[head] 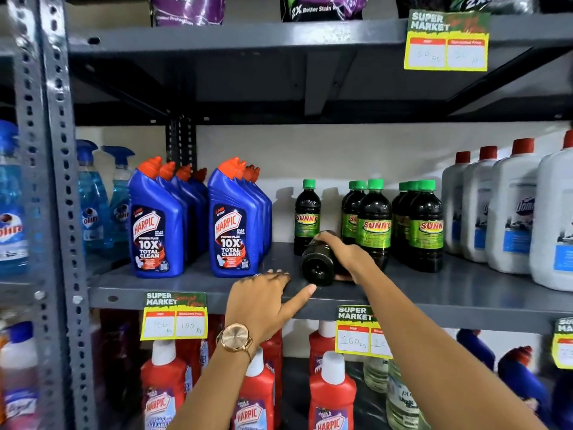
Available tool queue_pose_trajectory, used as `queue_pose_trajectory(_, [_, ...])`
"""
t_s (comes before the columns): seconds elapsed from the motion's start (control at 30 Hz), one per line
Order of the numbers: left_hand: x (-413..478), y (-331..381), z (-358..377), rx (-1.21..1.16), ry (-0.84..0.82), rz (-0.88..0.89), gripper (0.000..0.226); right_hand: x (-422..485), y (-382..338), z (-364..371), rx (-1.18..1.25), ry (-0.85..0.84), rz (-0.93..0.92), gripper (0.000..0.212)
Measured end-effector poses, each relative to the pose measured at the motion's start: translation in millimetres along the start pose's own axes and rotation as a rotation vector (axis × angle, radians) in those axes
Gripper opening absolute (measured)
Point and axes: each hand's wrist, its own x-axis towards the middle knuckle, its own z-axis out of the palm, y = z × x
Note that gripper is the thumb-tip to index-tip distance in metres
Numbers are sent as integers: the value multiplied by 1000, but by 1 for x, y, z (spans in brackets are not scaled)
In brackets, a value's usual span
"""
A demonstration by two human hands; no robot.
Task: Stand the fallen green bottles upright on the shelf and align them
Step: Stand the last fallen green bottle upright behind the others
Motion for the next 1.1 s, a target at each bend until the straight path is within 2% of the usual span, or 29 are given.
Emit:
queue_pose_trajectory(0.1, [0, 1, 1, 1, -14, -5, 85, -4, 10, -5, 68, 165, -147, 99])
queue_pose_trajectory(0.17, [1, 1, 0, 8, -29, -6, 84, -6, 6, -5, 71, 250, -267, 82])
queue_pose_trajectory(0.23, [1, 1, -2, 15, -46, -8, 81, -9, -3, -1, -19, 301, -387, 68])
queue_pose_trajectory(0.27, [0, 2, -2, 16, -50, -9, 80, -8, -6, 2, -72, 301, -421, 69])
queue_pose_trajectory(0.4, [1, 2, -3, -16, -54, -20, 90, -3, -20, 9, -164, 249, -351, 112])
queue_pose_trajectory(0.47, [1, 1, -3, -7, -52, -16, 93, -1, -23, 14, -140, 222, -318, 125])
queue_pose_trajectory(0.53, [1, 2, -3, -7, -66, -16, 94, 2, -20, 22, -64, 211, -333, 119])
queue_pose_trajectory(0.6, [1, 1, -2, -9, -70, -14, 89, 5, -13, 26, 7, 200, -334, 98])
queue_pose_trajectory(0.7, [0, 0, -1, -26, -87, -15, 80, 5, -6, 22, -94, 168, -357, 76])
queue_pose_trajectory(0.77, [0, 0, -1, -18, -94, -20, 74, 5, -4, 21, -243, 204, -408, 81])
queue_pose_trajectory(0.8, [1, 0, -1, -4, -95, -24, 72, 5, -4, 21, -293, 234, -413, 91])
queue_pose_trajectory(0.87, [1, 0, 0, 22, -99, -29, 71, 6, -4, 23, -327, 269, -371, 112])
queue_pose_trajectory(0.9, [1, 0, -1, 29, -98, -30, 71, 7, -5, 24, -312, 264, -349, 113])
queue_pose_trajectory(0.93, [1, 0, -1, 32, -96, -32, 71, 10, -6, 25, -250, 233, -331, 107])
queue_pose_trajectory(1.03, [1, 1, -1, 37, -97, -47, 70, 15, -2, 22, 11, 125, -332, 72])
queue_pose_trajectory(1.1, [1, 1, 0, 34, -105, -53, 70, 14, 1, 21, -29, 144, -352, 68])
